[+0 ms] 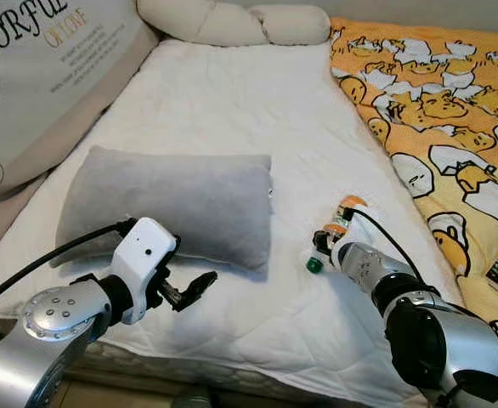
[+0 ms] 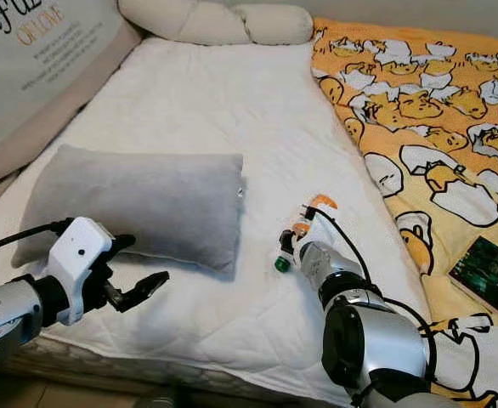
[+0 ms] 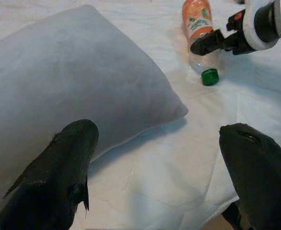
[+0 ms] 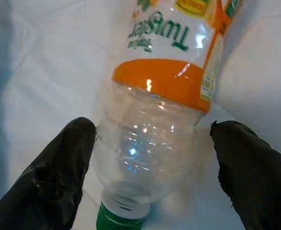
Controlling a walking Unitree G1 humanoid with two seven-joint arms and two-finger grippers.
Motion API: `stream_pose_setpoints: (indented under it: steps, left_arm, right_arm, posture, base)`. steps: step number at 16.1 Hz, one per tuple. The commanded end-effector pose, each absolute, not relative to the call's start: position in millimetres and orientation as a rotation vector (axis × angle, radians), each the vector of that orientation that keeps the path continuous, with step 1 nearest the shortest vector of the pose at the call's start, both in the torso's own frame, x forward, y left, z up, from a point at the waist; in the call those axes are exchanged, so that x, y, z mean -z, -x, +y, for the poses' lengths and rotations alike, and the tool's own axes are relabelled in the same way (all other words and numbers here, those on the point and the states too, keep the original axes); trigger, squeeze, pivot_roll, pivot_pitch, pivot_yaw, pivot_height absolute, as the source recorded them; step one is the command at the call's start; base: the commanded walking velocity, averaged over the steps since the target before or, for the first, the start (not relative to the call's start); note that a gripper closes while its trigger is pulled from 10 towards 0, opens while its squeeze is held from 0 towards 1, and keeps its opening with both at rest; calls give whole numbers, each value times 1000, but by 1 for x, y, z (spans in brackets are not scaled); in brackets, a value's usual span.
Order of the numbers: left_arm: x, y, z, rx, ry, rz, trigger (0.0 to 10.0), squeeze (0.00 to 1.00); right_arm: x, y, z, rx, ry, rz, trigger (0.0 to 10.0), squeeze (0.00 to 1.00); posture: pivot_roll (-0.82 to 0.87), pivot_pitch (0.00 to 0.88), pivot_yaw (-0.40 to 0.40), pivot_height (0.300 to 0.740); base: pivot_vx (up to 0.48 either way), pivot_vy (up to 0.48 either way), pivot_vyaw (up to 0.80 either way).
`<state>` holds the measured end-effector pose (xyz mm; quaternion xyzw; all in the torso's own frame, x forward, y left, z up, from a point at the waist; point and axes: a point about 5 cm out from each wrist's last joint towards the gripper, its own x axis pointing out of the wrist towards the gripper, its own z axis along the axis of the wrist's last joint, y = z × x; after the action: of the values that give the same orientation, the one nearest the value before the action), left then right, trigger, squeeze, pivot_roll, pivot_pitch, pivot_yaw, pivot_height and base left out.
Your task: Clean up the room
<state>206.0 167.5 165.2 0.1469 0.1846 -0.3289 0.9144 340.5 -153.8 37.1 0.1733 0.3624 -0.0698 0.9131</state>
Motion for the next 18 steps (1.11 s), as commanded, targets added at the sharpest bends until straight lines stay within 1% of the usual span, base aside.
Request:
stream_pose_setpoints:
  steps: [1, 4, 5, 6, 7, 14, 18]
  left_arm:
    - [-170, -203, 169, 674, -308, 372, 10000, 0]
    - [-174, -200, 170, 678, -305, 371, 10000, 0]
    - [-174, -199, 169, 683, -304, 374, 10000, 0]
    - [-174, -198, 168, 687, -304, 375, 10000, 0]
    - [-174, -196, 164, 696, -303, 376, 10000, 0]
    - [-175, -199, 161, 724, -295, 382, 10000, 0]
    - [-174, -202, 162, 722, -292, 382, 10000, 0]
  right_arm:
    - [-38, -341, -154, 130, -333, 749, 10000, 0]
    - [-37, -341, -148, 101, -368, 746, 10000, 0]
    - [-35, -339, -147, 99, -372, 757, 5804, 0]
    - [-33, -338, -147, 101, -372, 761, 5804, 0]
    - [-29, -335, -148, 109, -381, 769, 0, 0]
    - [-24, -331, -141, 107, -361, 753, 0, 0]
    - [-22, -329, -129, 93, -374, 748, 0, 0]
  posture:
    - [297, 105, 27, 740]
    - [307, 118, 29, 740]
    - [308, 122, 29, 740]
    - [309, 125, 26, 740]
    - [306, 133, 22, 740]
    - [286, 122, 47, 740]
    - [279, 99, 61, 740]
  base:
    - [0, 0, 0]
    - [0, 0, 0]
    - [0, 0, 0]
    - [0, 0, 0]
    - [0, 0, 0]
    - [0, 0, 0]
    - [0, 0, 0]
